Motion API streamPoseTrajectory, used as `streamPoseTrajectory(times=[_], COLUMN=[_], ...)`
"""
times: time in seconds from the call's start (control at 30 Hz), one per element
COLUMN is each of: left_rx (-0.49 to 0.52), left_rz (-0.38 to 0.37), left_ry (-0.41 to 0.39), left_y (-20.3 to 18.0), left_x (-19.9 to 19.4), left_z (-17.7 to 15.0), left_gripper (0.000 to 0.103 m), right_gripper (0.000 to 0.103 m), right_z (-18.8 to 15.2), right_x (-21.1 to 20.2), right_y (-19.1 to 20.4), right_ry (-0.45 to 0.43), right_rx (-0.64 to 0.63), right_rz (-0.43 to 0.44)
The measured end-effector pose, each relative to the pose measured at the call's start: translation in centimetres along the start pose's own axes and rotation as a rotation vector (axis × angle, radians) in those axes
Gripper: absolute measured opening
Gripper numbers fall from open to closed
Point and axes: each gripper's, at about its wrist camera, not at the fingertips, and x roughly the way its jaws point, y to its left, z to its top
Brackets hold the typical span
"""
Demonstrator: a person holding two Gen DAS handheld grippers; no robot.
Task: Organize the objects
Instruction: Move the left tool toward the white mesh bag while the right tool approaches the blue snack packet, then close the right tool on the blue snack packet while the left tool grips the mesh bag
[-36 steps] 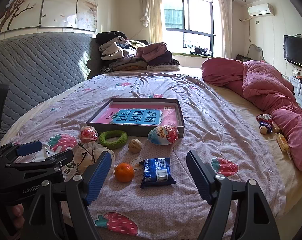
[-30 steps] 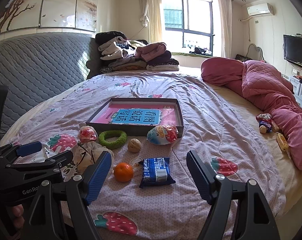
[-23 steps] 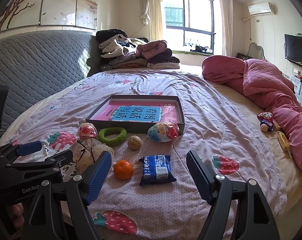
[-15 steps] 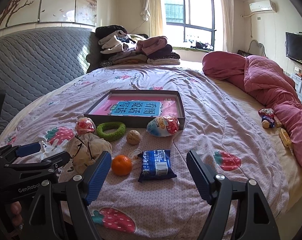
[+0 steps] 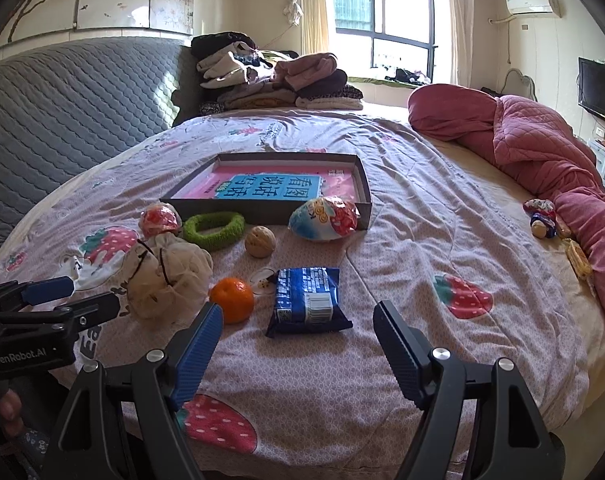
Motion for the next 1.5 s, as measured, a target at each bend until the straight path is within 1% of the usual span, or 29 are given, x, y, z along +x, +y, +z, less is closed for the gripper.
streamPoseTrajectory(times=[0.17,0.3,0.57,0.7,0.93,1.13,1.17,1.27,1.33,1.4,1.43,1.47,1.5], left_rx=[0.011,0.018,-0.023,-0.028,-0.027,-0.042,-0.043,-0.037,-0.029,-0.019,-0.019,-0.022,-0.029], left_rz=[-0.006,0.007,0.003,-0.003,-0.03,-0.082,-0.088,-0.097,-0.09,-0.085,-0.09,-0.095,-0.099], left_ry=[-0.005,-0.007,0.013,0.014,0.018,0.021,0.023,0.025,0.023,0.027,0.025,0.027,0.027], left_y=[-0.2,-0.4,0.6,0.7,0.3,0.2,0.2,0.1,0.0,-0.1,0.0,0.0,0.1], left_x=[0.6,1.4,3.6,4.4,6.1,7.2,7.3,7.7,7.9,8.1,8.2,8.2,8.3], left_z=[0.1,0.5,1.6,2.2,3.5,4.3,4.3,4.4,4.6,4.8,4.9,4.9,5.1], left_gripper=[0.082,0.082,0.082,0.082,0.082,0.082,0.08,0.066,0.06,0.052,0.049,0.044,0.039], right_gripper=[0.077,0.077,0.077,0.077,0.077,0.077,0.077,0.077,0.077,0.077,0.077,0.076,0.073], right_z=[-0.5,-0.8,-0.9,-0.9,-0.3,-0.1,0.0,0.2,0.4,0.5,0.6,0.7,0.7], right_x=[1.3,2.4,4.8,5.8,7.3,8.6,8.8,9.4,9.8,10.0,10.1,10.1,10.2], right_y=[-0.7,-1.1,-1.4,-1.7,-1.6,-1.8,-1.9,-2.3,-2.5,-2.5,-2.4,-2.4,-2.3], right_ry=[0.031,0.057,0.099,0.109,0.111,0.126,0.13,0.137,0.143,0.14,0.14,0.137,0.134], right_rx=[0.019,0.025,0.026,0.032,0.015,0.013,0.016,0.035,0.04,0.04,0.035,0.03,0.028], right_rz=[-0.003,0.001,0.001,-0.001,0.012,0.035,0.04,0.057,0.059,0.06,0.056,0.054,0.057])
